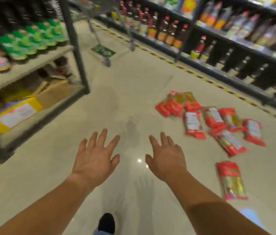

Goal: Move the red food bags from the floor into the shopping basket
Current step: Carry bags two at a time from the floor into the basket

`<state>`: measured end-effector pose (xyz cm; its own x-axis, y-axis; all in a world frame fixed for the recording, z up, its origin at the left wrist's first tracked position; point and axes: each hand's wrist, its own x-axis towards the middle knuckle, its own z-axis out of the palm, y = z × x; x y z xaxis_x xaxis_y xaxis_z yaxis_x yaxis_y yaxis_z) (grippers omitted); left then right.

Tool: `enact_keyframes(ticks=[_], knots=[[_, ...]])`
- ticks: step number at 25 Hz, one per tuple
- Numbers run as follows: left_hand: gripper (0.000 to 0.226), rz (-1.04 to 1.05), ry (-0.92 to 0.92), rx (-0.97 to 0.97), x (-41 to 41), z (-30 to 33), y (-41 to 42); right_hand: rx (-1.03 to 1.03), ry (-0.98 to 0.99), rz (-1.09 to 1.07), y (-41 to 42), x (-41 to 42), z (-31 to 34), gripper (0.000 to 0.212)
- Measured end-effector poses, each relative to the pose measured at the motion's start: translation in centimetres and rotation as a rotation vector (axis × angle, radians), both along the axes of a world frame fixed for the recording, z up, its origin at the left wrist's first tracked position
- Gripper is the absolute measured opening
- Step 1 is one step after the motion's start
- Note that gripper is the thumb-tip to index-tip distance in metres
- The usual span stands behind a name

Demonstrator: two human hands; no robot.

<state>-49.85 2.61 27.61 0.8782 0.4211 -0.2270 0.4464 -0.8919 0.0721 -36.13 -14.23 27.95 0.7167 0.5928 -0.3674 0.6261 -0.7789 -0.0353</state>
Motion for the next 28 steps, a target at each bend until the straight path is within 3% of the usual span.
enact_keyframes(ticks=[6,12,19,28], knots=[[0.061,-0.292,0.013,-0.085,16.1,-5.0,-10.0,-0.099,0.091,-0.381,-14.5,11.9,-3.2,0.064],[0.061,-0.546,0.163,-0.093,27.7,-11.0,-20.0,-0.164,0.240,-0.701,-29.0,19.0,-8.7,0.053],[0.062,-0.770,0.257,-0.145,36.8,-18.7,-38.3,-0.183,0.289,-0.834,-44.9,25.3,-17.7,0.052],[0.066,-0.992,0.323,-0.139,43.7,-40.2,-55.7,-0.075,0.242,-0.887,-57.7,35.0,-38.1,0.052]])
